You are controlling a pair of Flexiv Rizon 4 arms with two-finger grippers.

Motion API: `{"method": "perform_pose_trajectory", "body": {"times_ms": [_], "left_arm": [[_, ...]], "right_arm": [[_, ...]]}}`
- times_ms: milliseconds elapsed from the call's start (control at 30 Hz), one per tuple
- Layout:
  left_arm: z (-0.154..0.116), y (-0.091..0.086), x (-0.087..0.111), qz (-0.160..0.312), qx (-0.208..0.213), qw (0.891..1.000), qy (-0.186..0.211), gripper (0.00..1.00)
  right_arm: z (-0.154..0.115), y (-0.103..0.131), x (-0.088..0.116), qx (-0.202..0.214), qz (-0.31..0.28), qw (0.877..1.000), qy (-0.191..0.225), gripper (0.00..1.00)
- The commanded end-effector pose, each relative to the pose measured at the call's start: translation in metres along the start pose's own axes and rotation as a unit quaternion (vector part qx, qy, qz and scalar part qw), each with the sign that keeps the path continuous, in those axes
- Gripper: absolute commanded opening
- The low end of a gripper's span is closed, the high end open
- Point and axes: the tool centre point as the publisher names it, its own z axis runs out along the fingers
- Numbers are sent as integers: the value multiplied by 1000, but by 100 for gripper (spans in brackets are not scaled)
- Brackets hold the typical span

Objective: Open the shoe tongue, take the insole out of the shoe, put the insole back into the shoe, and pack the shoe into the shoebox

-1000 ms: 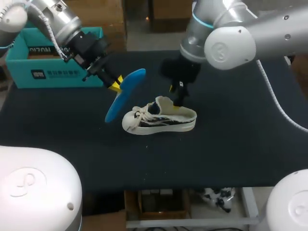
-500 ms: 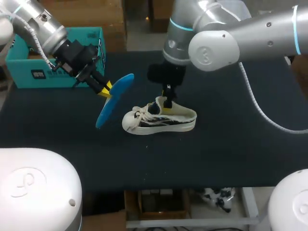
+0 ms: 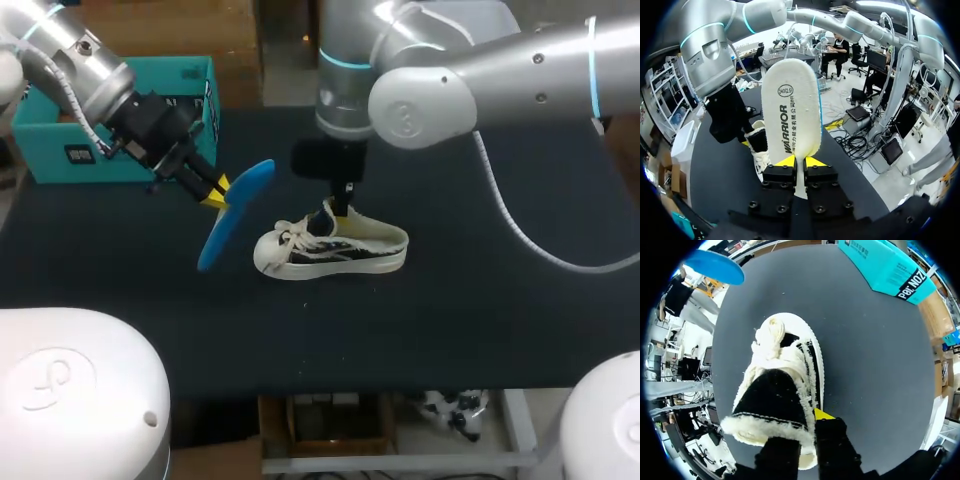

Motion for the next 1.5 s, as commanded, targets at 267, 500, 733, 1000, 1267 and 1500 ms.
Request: {"method": "perform_pose_trajectory", "body": {"times_ms": [267, 500, 733, 1000, 1267, 1500], "left_arm": [[2, -14, -23, 51, 20, 997, 46, 0], [5, -37, -47, 116, 39, 988, 90, 0], [10, -62, -67, 165, 50, 977, 127, 0], [15, -80, -83, 227, 70, 956, 173, 0], [19, -82, -89, 262, 84, 939, 204, 0], [21, -74, -90, 271, 89, 935, 212, 0]], "right_arm": [[-16, -13, 12, -31, 91, 995, -18, 0], [-34, -31, 15, -65, 241, 968, -15, 0], [-40, -34, 23, -117, 361, 925, -22, 0], [-36, -25, 33, -157, 490, 857, -38, 0], [-34, -15, 46, -167, 553, 815, -49, 0], [-25, -18, 44, -166, 562, 809, -39, 0]]}}
